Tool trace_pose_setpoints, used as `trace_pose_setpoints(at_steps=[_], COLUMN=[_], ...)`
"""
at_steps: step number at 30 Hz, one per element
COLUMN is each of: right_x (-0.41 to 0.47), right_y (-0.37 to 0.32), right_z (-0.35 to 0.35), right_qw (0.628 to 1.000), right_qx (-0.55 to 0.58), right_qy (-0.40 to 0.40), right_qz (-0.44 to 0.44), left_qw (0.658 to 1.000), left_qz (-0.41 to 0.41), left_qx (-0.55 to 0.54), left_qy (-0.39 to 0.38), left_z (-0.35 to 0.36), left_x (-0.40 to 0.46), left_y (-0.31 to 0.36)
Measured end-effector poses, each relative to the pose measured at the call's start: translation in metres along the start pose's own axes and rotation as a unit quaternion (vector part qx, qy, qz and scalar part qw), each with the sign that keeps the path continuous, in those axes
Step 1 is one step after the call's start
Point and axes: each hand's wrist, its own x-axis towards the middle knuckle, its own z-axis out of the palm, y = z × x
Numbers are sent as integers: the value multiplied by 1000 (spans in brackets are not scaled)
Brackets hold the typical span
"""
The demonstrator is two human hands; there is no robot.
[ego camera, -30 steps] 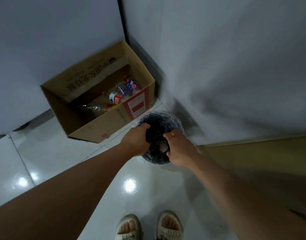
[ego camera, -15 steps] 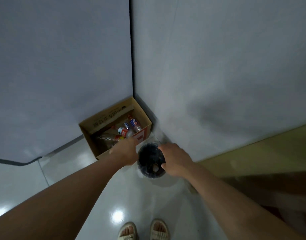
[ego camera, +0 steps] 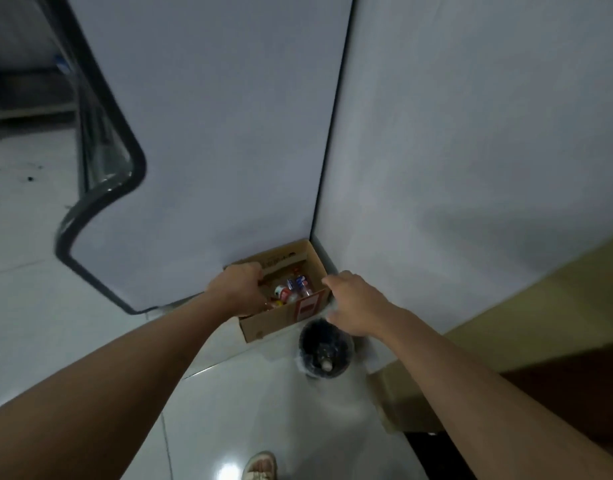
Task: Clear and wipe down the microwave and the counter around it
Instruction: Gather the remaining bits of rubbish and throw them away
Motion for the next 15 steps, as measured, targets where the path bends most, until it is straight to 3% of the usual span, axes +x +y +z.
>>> trace_pose_setpoints(at_steps=[15], right_x=[-14], right_y=[-174], right_z=[-47], right_qw=[973], right_qx=[-81], right_qy=[-11], right_qz=[-214], left_qw=[969], left_qz=[-185], left_qx=[-93], left_qy=[135], left_z=[-64], left_x=[-161], left_y=[-118])
